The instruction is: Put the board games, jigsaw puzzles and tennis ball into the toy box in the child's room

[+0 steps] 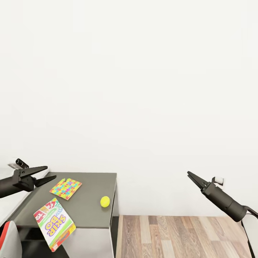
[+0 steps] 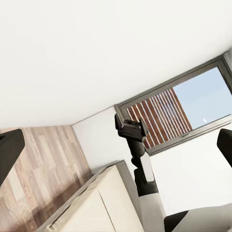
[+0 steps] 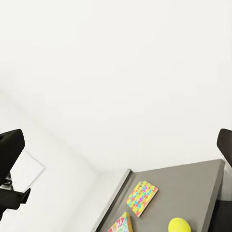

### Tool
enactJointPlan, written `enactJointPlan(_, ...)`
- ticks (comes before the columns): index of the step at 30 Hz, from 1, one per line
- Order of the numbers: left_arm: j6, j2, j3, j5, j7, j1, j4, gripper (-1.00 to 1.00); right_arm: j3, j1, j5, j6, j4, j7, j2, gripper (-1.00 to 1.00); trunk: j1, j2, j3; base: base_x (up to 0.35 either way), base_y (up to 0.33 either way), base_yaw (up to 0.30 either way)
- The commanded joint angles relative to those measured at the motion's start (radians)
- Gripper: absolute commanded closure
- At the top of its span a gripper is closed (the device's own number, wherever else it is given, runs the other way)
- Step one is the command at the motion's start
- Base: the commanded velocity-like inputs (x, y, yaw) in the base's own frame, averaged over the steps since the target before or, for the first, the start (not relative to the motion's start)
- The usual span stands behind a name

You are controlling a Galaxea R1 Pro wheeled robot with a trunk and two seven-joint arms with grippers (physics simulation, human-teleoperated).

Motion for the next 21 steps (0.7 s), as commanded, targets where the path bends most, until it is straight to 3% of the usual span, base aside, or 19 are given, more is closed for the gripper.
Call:
enactJointPlan(1,0.002,0.001,-0.003,0.0,-0.005,-0.002,0.001,-1.0,-0.001,-0.001,-0.002,0.003,0.0,0.001,0.0,-1.0,0.001,-0.002,-0.001,0.0,-0.044,0.073)
enactJointPlan(12,0.002,0.001,-0.003,0.0,-0.005,-0.002,0.001,-1.0,-0.002,-0.001,-0.002,-0.001,-0.001,0.004,0.0,-1.0,0.001,-0.002,0.005,-0.113,-0.038,0.038)
enactJointPlan(21,0.002,0.001,-0.002,0.0,-0.005,-0.002,0.001,-1.0,-0.002,-0.001,-0.002,-0.002,0.0,0.005,-0.001,-1.0,0.001,-0.002,0.012,-0.065,-0.04,0.2)
